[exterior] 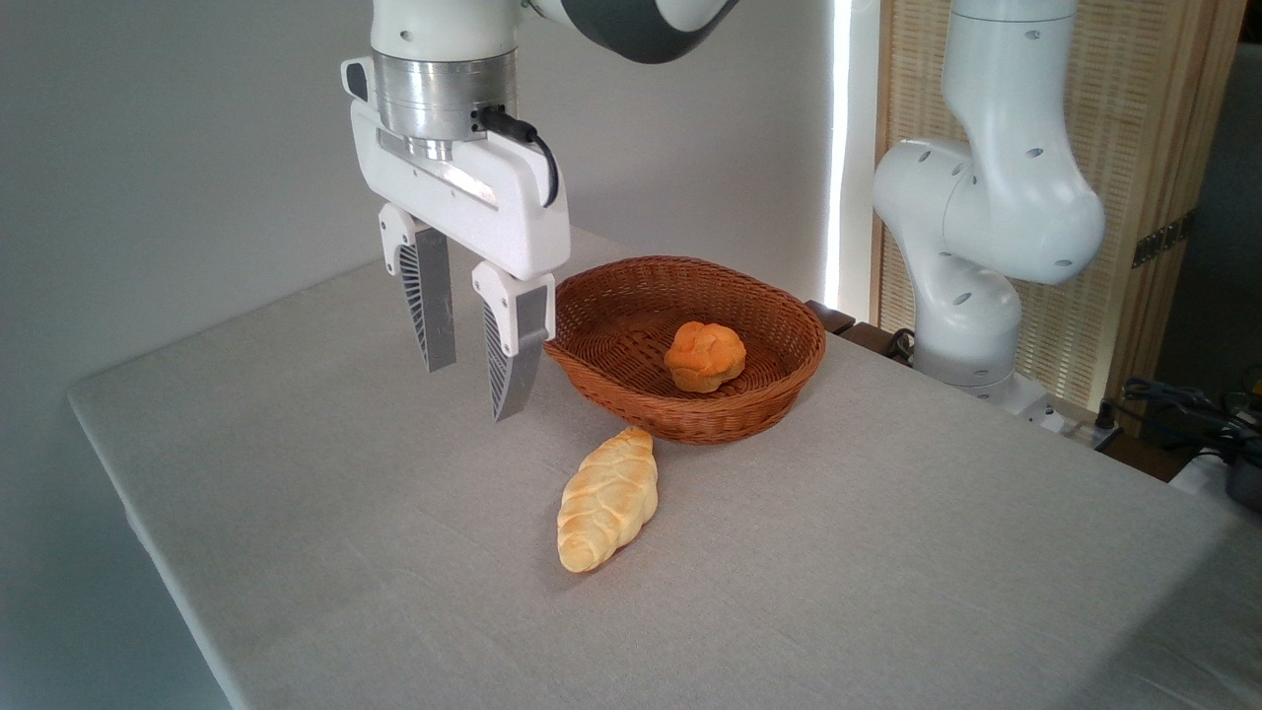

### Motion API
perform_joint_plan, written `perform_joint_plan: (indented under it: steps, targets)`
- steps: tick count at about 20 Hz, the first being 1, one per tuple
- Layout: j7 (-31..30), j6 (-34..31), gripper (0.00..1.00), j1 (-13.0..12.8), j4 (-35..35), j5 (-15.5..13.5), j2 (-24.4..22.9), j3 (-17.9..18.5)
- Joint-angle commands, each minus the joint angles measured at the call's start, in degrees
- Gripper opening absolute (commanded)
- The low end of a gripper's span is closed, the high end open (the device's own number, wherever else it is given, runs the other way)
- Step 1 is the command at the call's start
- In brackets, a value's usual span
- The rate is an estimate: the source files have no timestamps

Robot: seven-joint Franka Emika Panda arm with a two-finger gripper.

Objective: Put bread into the basket
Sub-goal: 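Lower the open gripper down onto the golden croissant on the table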

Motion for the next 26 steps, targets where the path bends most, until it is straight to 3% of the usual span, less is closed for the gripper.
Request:
perform_joint_plan:
  steps: [1, 18, 26]
  targets:
    - [0.62, -1.47, 1.00, 0.37, 1.02, -1.22, 1.04, -0.11]
    - [0.52, -1.56, 1.00, 0.64, 0.93, -1.13, 1.40, -0.11]
    - [1.23, -6.47, 1.00, 0.46, 0.23, -0.95, 1.31, -0.20]
